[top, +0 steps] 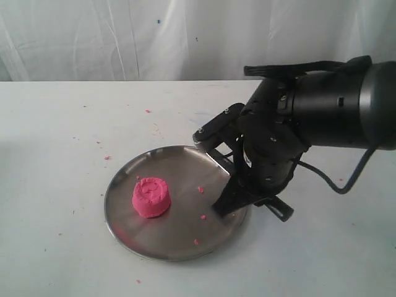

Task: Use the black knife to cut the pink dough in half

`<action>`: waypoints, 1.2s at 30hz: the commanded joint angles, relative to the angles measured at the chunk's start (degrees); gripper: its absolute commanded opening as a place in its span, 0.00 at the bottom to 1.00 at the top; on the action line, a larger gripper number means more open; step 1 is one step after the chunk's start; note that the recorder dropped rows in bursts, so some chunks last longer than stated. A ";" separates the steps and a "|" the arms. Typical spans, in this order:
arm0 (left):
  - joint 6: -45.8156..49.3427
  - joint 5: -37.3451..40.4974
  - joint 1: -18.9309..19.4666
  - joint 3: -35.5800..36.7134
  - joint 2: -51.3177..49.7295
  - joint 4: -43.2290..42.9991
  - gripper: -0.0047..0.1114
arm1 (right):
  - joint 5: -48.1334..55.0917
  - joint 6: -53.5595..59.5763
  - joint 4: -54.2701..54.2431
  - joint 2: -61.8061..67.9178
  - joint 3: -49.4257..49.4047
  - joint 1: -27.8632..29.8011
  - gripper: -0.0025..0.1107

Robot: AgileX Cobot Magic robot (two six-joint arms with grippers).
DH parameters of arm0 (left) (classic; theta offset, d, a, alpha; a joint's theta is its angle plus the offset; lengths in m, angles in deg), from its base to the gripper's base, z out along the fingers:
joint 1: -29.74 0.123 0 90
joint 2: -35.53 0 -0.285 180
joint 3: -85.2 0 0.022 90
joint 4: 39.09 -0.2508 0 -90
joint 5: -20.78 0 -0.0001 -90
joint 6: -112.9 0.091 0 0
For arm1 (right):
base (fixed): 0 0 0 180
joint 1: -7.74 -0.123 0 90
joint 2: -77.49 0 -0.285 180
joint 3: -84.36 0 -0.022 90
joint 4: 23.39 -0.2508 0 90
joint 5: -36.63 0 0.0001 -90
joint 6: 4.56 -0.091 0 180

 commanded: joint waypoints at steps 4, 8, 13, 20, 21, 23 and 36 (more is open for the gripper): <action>-0.05 -0.26 0.01 0.23 0.26 0.73 0.14 | 1.95 -10.07 7.44 -6.37 -0.76 -6.32 0.08; -0.05 -0.26 0.01 0.23 0.26 0.73 0.14 | 0.82 -12.21 7.06 -12.11 -2.46 -7.57 0.08; -0.05 -0.26 0.01 0.23 0.26 0.73 0.14 | 0.19 -12.32 5.70 -19.24 -4.89 -11.79 0.08; -0.59 -1.17 0.01 0.23 0.26 0.73 0.14 | 2.61 -12.44 3.27 -23.39 -4.89 -21.49 0.08; -6.00 -4.72 0.01 0.23 0.26 7.05 0.14 | 3.49 -12.44 3.27 -23.39 -4.89 -23.14 0.08; -17.61 -6.64 0.01 0.23 0.26 18.51 0.14 | 3.77 -12.20 3.27 -23.39 -4.89 -25.57 0.08; -19.32 10.32 0.01 -9.82 -3.56 32.86 0.10 | 0.10 -11.46 5.55 -23.39 0.35 -34.92 0.08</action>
